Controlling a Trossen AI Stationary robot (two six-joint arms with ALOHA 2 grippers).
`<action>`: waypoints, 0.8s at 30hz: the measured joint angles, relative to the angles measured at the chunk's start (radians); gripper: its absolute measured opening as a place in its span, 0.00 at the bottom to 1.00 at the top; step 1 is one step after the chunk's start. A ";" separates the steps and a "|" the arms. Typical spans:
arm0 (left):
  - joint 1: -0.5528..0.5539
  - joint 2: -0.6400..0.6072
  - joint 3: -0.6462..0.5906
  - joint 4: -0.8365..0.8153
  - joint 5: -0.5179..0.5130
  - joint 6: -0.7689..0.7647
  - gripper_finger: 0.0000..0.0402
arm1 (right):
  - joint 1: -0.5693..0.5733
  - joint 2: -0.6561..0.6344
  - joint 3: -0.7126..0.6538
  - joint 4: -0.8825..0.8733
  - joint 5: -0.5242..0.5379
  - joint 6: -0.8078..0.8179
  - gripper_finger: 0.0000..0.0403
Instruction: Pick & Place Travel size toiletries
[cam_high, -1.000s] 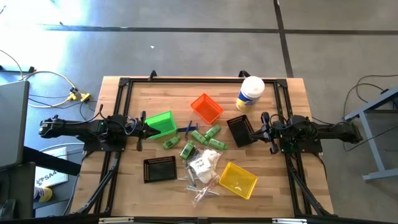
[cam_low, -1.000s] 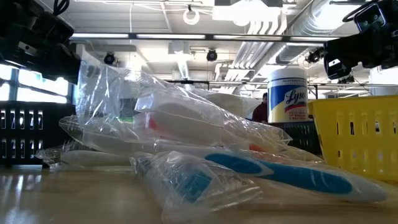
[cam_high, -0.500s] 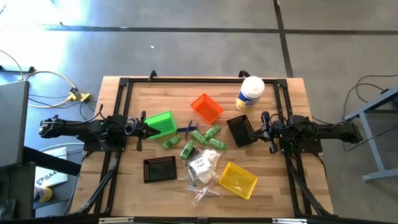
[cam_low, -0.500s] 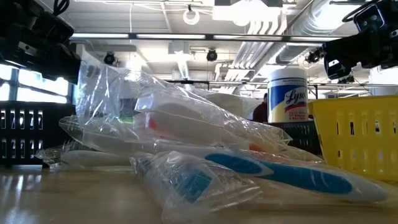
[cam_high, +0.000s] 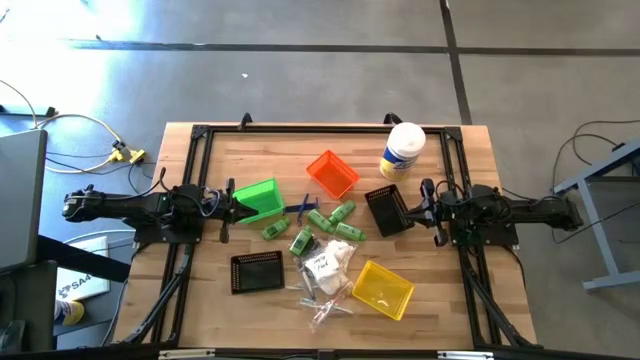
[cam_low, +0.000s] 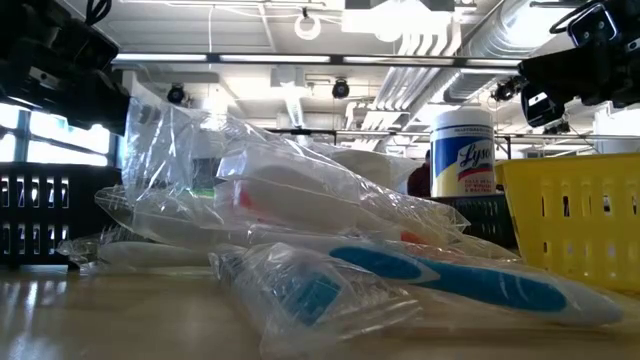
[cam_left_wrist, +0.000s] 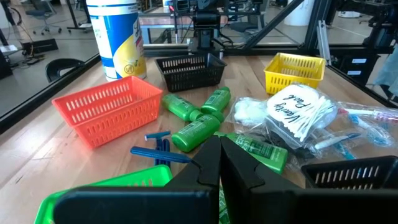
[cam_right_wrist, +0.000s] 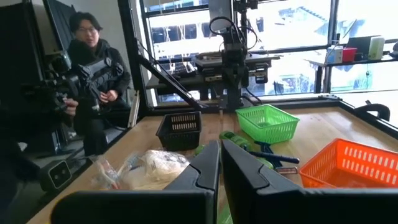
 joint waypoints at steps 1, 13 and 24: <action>0.000 0.000 0.000 0.000 0.000 0.000 0.00 | 0.000 0.000 0.000 0.000 0.000 0.000 0.03; 0.000 0.000 0.000 0.000 0.000 -0.015 0.00 | 0.000 0.000 0.000 0.006 -0.025 0.079 0.03; 0.000 0.000 0.000 0.000 0.000 -0.010 0.00 | 0.000 0.000 0.000 -0.028 -0.026 0.067 0.03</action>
